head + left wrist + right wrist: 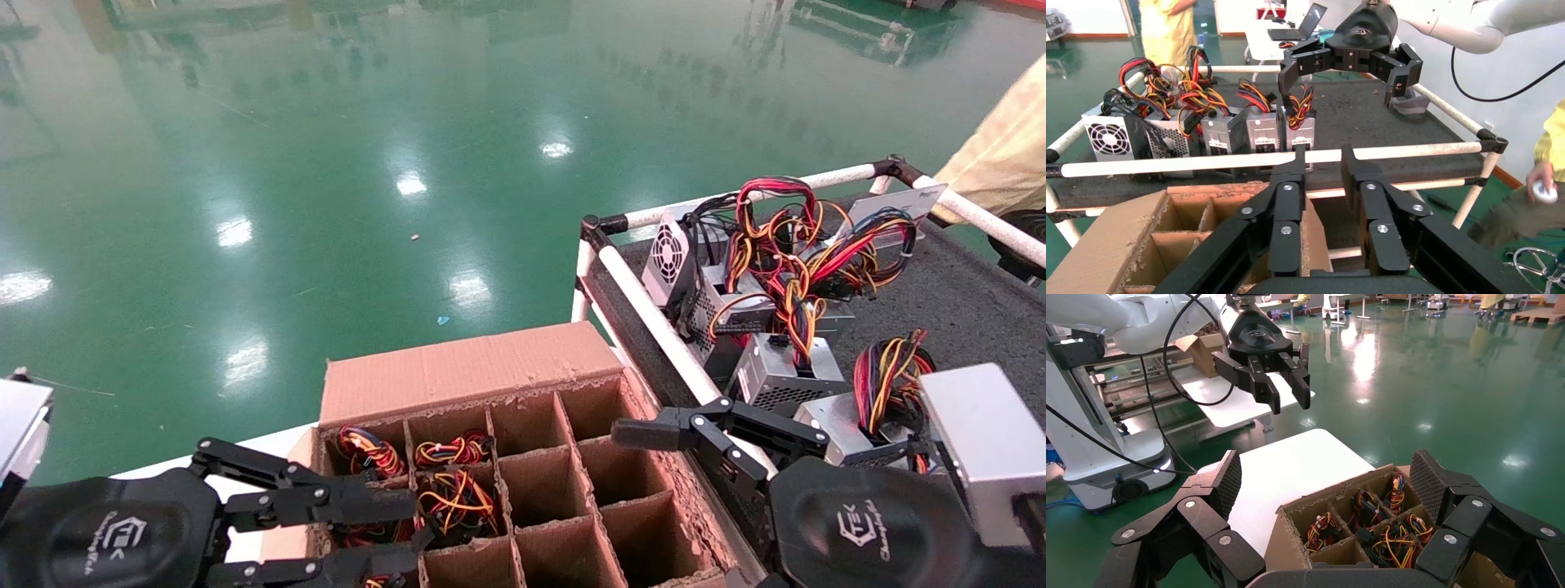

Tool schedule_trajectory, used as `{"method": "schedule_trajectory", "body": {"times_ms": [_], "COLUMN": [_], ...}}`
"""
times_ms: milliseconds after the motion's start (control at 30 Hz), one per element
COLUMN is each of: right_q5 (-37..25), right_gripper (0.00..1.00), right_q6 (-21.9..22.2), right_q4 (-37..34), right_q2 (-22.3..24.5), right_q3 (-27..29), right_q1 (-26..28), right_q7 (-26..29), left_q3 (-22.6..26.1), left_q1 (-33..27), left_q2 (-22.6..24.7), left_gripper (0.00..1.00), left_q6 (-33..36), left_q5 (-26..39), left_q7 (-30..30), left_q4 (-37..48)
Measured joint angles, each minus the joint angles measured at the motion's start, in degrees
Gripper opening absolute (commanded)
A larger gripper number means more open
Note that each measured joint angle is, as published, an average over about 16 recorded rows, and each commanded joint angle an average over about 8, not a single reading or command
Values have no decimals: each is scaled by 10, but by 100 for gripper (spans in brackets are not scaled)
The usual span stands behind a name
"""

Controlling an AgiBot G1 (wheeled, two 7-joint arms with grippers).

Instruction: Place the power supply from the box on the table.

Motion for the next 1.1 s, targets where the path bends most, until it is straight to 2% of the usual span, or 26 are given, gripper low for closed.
{"method": "schedule_trajectory", "body": {"times_ms": [400,433,633,667,700,1100], "right_q5": [0,0,-1,-4,-7,-102], "right_gripper": [100,100,100,100,100,100], "right_q6": [0,0,1,2,3,45], "right_q4": [0,0,1,1,0,-42], "right_q2": [0,0,-2,-4,-6,-55], "right_q3": [0,0,-1,-2,-3,-44], "right_q1": [0,0,0,1,2,30], "right_q7": [0,0,-1,-2,-3,-26], "left_q3": [0,0,0,0,0,0], "left_q1": [0,0,0,0,0,0], "left_q2": [0,0,0,0,0,0], "left_gripper": [2,8,83,94,100,100], "left_q6": [0,0,0,0,0,0], "left_q5": [0,0,0,0,0,0], "left_q7": [0,0,0,0,0,0], "left_q4": [0,0,0,0,0,0]}}
